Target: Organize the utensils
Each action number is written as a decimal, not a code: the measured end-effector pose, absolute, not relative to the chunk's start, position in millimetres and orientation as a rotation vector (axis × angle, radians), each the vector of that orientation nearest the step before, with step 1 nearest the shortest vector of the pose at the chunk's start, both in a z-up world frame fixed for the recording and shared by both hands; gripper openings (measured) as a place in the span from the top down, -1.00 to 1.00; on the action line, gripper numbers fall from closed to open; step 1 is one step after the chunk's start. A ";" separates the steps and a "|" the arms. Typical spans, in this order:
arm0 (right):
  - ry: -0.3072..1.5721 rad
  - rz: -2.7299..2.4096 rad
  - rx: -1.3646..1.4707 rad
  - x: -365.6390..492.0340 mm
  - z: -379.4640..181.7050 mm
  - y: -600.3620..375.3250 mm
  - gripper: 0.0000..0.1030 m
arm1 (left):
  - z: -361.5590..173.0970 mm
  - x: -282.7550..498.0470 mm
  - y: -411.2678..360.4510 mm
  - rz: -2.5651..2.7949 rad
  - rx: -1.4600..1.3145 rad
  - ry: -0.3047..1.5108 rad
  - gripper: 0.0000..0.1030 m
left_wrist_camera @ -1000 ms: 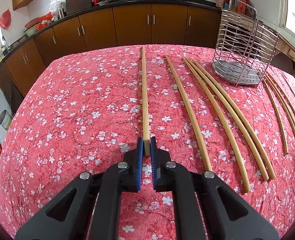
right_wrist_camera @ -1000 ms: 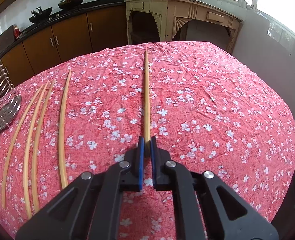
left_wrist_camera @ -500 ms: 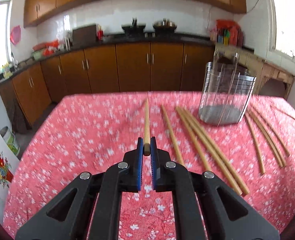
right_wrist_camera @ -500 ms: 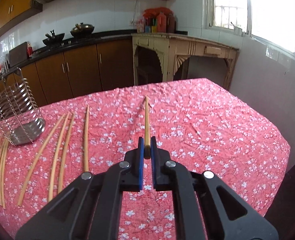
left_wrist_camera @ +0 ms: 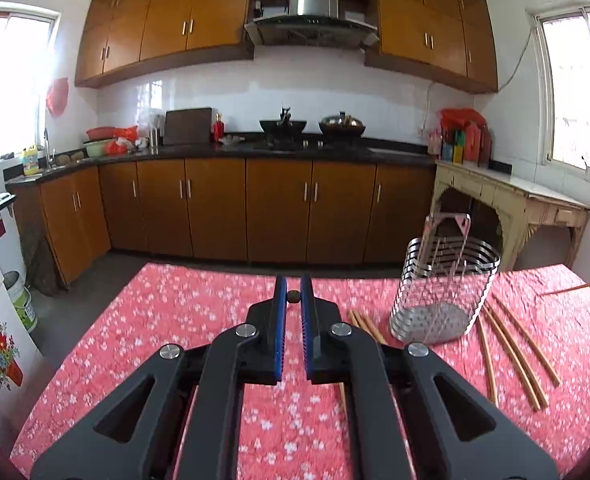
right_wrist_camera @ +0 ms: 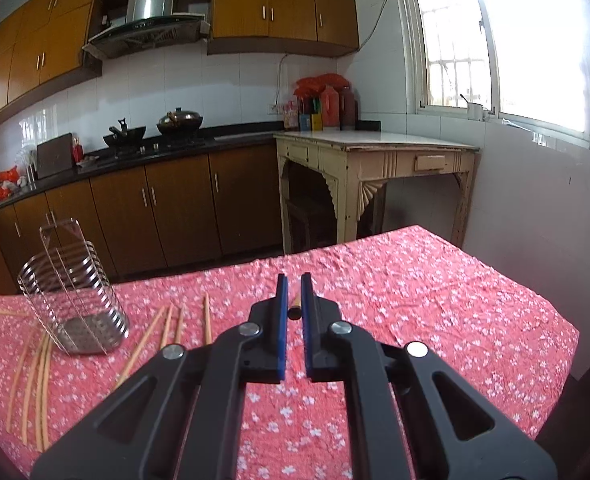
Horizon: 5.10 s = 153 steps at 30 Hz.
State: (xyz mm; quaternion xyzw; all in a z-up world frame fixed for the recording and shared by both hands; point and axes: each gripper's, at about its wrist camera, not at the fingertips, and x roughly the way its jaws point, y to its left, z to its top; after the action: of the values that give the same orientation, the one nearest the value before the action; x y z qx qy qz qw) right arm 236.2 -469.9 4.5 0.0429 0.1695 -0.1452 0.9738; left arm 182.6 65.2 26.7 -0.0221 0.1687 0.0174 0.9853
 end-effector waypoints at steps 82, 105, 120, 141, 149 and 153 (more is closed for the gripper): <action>0.949 0.110 0.592 215.2 -93.3 -466.6 0.61 | 87.9 175.9 88.1 -0.012 -0.121 0.211 0.87; 0.866 -0.237 0.918 222.5 -126.7 -550.0 0.53 | 84.8 178.1 91.5 -0.003 -0.116 0.217 0.87; 0.841 -0.296 1.197 253.5 -138.0 -562.7 0.54 | 82.3 177.6 92.9 -0.002 -0.113 0.216 0.87; 0.857 -0.357 0.901 314.7 -114.1 -539.0 0.42 | 82.0 179.2 99.0 0.002 -0.120 0.217 0.86; 0.892 -0.336 0.880 324.4 -124.9 -531.0 0.42 | 82.2 179.4 97.8 0.000 -0.121 0.213 0.86; 0.893 -0.395 0.791 339.7 -123.8 -524.0 0.57 | 83.2 180.2 98.4 0.000 -0.126 0.217 0.86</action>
State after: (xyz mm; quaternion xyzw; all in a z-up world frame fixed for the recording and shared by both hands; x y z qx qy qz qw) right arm 339.7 -524.0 -123.8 0.3700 0.4178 -0.1848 0.8089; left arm 180.2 98.4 83.2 -0.0627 0.1080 -0.0002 0.9922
